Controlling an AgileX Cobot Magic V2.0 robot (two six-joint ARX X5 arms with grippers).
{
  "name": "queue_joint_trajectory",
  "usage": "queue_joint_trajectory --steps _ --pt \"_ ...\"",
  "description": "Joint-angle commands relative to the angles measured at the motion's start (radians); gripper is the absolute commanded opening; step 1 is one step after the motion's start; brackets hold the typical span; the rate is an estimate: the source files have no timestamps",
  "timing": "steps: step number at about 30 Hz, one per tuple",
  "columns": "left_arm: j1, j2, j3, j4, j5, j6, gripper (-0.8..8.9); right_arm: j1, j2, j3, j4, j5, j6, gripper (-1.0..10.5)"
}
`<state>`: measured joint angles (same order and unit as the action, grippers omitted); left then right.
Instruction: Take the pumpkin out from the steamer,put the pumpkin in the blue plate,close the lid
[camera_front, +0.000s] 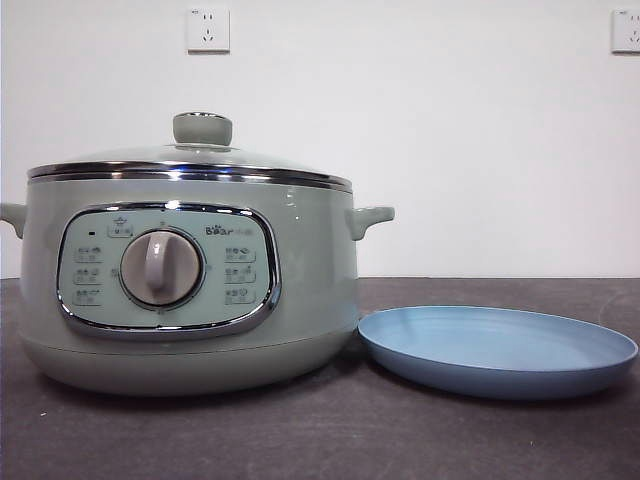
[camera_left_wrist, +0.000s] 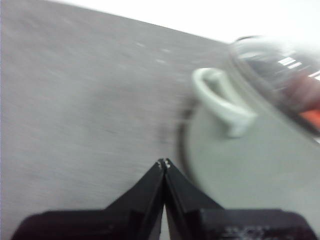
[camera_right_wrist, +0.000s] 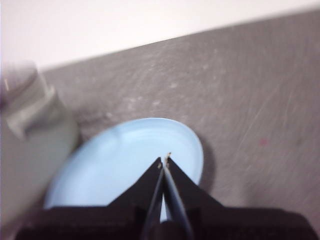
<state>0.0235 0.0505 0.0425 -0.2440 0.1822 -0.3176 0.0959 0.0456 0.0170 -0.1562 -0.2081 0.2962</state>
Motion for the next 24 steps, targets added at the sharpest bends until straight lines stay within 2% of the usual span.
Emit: queue_joint_trajectory --steps 1,8,12,17,24 --pt "0.003 -0.001 -0.016 0.005 0.116 -0.207 -0.03 -0.002 0.000 -0.008 -0.008 0.006 0.310 0.0" --pt "0.004 -0.001 -0.014 0.042 0.196 -0.208 -0.08 -0.002 0.000 -0.005 -0.006 -0.004 0.314 0.0" --pt "0.004 -0.001 0.026 0.025 0.189 -0.206 -0.08 -0.002 0.000 0.024 -0.021 -0.003 0.303 -0.1" --pt "0.004 0.003 0.116 -0.015 0.185 -0.201 -0.08 -0.002 0.000 0.102 -0.084 -0.003 0.253 -0.1" --pt "0.004 0.080 0.261 -0.067 0.166 -0.126 -0.08 -0.002 0.028 0.229 -0.139 0.000 0.217 -0.1"
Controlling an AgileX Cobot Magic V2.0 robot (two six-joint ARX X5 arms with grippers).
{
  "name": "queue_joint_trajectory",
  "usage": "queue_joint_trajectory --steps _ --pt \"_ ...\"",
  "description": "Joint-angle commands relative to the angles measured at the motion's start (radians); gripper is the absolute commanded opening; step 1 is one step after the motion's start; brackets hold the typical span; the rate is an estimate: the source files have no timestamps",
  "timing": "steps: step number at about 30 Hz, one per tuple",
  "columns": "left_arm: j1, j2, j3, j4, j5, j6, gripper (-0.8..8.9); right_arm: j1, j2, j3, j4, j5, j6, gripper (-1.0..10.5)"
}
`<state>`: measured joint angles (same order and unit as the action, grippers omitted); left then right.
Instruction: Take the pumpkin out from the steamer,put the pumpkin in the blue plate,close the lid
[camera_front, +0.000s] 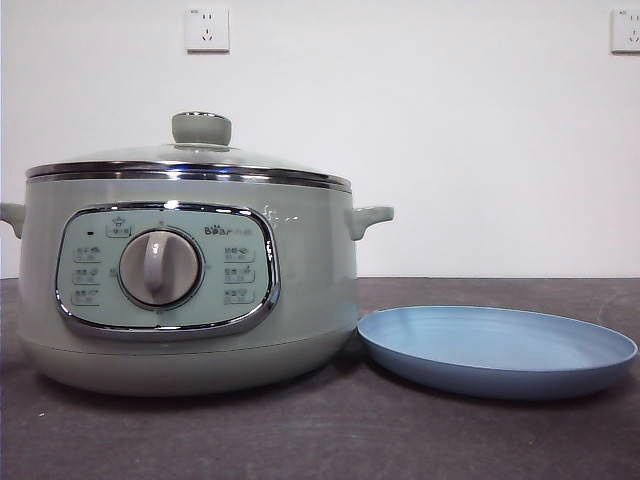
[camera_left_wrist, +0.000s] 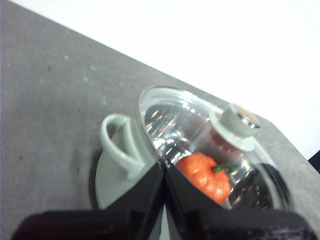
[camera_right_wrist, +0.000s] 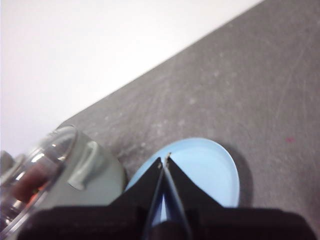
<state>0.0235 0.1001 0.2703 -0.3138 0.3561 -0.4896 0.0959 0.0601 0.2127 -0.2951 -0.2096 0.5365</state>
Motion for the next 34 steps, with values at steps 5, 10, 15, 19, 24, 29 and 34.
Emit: queue_joint_trajectory --steps 5,10,15,19,24,29,34 --pt "0.004 0.146 0.143 -0.003 -0.009 0.122 -0.08 -0.002 0.094 0.134 -0.001 0.002 -0.079 -0.1" --pt "0.003 0.269 0.271 -0.004 0.000 0.218 -0.08 -0.002 0.222 0.249 -0.002 -0.002 -0.161 -0.1" --pt "0.003 0.382 0.408 -0.047 0.046 0.296 -0.08 -0.002 0.370 0.387 -0.039 -0.028 -0.261 0.0" --pt "0.002 0.475 0.516 -0.118 0.082 0.351 -0.07 -0.002 0.496 0.517 -0.099 -0.066 -0.354 0.0" --pt "-0.001 0.565 0.620 -0.200 0.110 0.404 0.00 -0.002 0.637 0.667 -0.200 -0.137 -0.433 0.4" --pt "-0.018 0.629 0.667 -0.218 0.149 0.412 2.12 -0.002 0.737 0.756 -0.253 -0.159 -0.441 3.0" --pt "-0.047 0.669 0.672 -0.219 0.149 0.403 3.78 -0.002 0.776 0.770 -0.258 -0.158 -0.441 4.5"
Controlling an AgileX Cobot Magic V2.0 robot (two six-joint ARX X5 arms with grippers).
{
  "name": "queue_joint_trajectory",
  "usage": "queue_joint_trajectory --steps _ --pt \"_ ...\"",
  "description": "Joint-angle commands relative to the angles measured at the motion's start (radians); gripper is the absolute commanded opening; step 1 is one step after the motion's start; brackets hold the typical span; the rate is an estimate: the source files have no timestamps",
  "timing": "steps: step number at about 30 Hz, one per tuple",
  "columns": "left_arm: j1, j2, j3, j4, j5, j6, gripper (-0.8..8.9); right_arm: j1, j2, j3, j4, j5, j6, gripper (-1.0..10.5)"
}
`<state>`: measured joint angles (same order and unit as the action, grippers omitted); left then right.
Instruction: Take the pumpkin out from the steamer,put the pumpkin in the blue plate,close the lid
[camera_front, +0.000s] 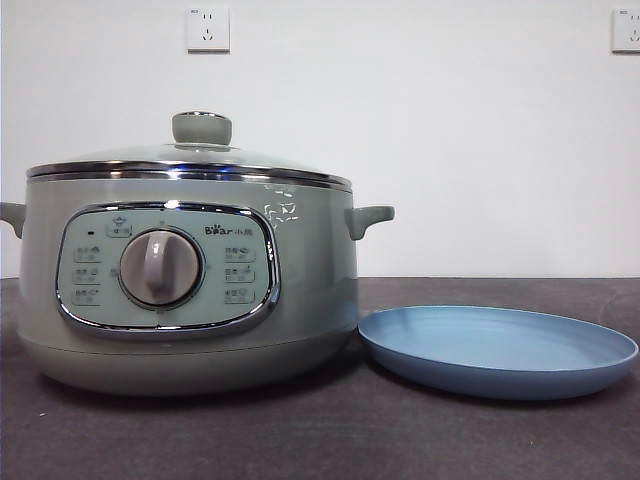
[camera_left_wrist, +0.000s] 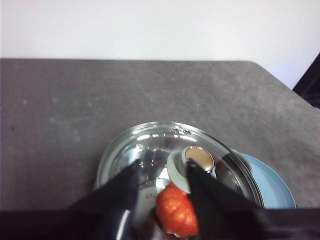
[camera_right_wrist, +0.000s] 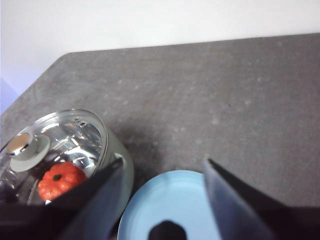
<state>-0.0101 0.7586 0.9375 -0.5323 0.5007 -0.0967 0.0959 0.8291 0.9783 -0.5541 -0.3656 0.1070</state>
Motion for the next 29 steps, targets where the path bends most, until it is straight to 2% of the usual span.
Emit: queue_joint_trajectory --steps 1,8,21,29 --pt "-0.024 0.023 0.006 0.000 0.004 0.010 3.78 -0.002 0.010 0.004 -0.002 -0.002 -0.011 4.4" --pt "-0.101 0.123 0.061 -0.008 -0.007 0.011 3.78 -0.001 0.015 0.004 -0.004 -0.002 -0.011 4.4" --pt "-0.291 0.349 0.180 -0.015 -0.189 0.045 3.78 -0.001 0.015 0.004 -0.005 -0.002 -0.011 4.4" --pt "-0.410 0.468 0.182 0.058 -0.306 0.060 3.77 -0.001 0.015 0.004 -0.009 -0.002 -0.011 4.4"
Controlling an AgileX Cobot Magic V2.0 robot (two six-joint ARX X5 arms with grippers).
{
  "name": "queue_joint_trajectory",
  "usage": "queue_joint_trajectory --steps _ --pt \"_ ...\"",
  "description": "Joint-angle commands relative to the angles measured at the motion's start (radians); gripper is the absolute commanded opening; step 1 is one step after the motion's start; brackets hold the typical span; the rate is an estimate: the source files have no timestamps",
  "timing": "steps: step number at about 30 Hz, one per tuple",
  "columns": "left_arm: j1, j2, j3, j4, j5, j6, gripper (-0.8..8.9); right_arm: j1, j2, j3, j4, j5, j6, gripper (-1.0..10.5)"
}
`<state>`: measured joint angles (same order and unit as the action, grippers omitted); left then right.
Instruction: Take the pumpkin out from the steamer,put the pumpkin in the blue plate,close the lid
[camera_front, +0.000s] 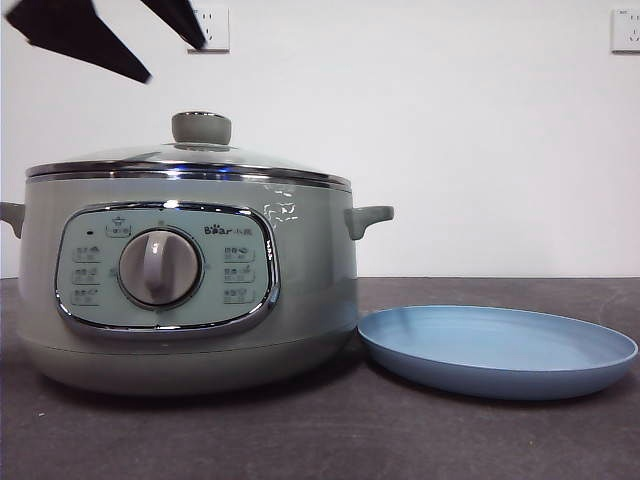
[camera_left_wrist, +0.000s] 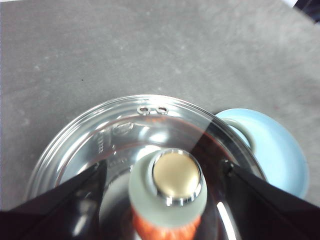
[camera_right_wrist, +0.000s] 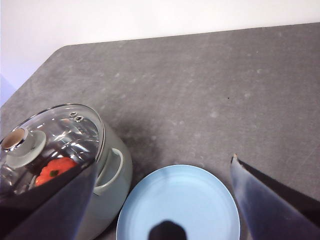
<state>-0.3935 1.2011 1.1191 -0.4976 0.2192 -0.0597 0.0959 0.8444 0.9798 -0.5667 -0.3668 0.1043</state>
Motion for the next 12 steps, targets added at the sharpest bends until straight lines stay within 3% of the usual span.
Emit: queue_joint_trajectory --steps 1,12 --pt "-0.040 0.041 0.001 0.030 -0.040 0.032 3.77 -0.001 0.000 0.003 0.003 -0.001 -0.008 4.4" --pt "-0.105 0.155 0.001 0.032 -0.076 0.040 3.77 -0.001 0.000 0.003 -0.023 -0.001 -0.009 4.4"
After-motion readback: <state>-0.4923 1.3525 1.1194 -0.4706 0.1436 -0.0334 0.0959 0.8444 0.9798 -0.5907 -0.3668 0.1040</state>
